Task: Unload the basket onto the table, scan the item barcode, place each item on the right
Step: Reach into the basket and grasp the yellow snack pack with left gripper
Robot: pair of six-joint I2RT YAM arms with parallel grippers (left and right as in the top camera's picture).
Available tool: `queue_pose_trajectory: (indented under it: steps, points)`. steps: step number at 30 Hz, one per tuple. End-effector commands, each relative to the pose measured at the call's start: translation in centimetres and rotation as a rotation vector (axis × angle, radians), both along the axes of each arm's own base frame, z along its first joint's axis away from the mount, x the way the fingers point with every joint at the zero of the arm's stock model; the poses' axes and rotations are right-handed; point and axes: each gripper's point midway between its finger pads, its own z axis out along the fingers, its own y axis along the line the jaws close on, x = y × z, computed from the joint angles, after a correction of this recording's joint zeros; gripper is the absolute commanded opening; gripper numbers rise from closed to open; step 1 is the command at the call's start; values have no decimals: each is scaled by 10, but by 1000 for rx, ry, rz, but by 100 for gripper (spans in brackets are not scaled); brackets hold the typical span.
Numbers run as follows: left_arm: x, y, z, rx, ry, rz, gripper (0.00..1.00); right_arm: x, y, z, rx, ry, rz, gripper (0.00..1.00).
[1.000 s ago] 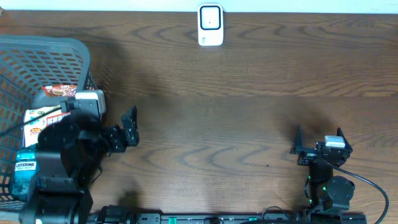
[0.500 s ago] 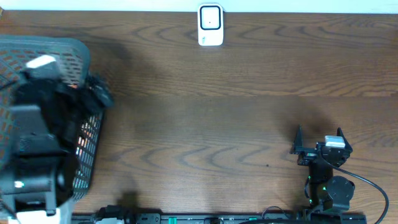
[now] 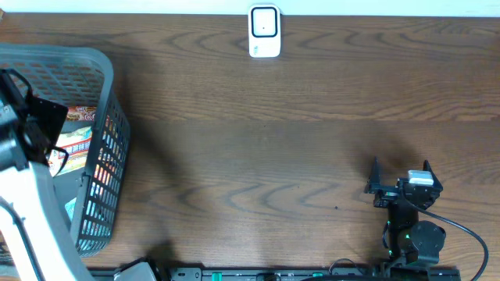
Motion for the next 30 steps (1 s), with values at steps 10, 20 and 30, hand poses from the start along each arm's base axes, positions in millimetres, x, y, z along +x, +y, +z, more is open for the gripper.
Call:
queue_pose_trajectory:
  steps: [10,20,30]
  points:
    - [4,23,-100,-173,111,168,98,0,-1,-1,-12,1,1,99]
    - [7,36,-148,-252,153,161,98,0,-1,-1,-12,1,1,99]
    - [9,37,-188,-318,212,226,98,0,-1,-1,-12,2,1,99]
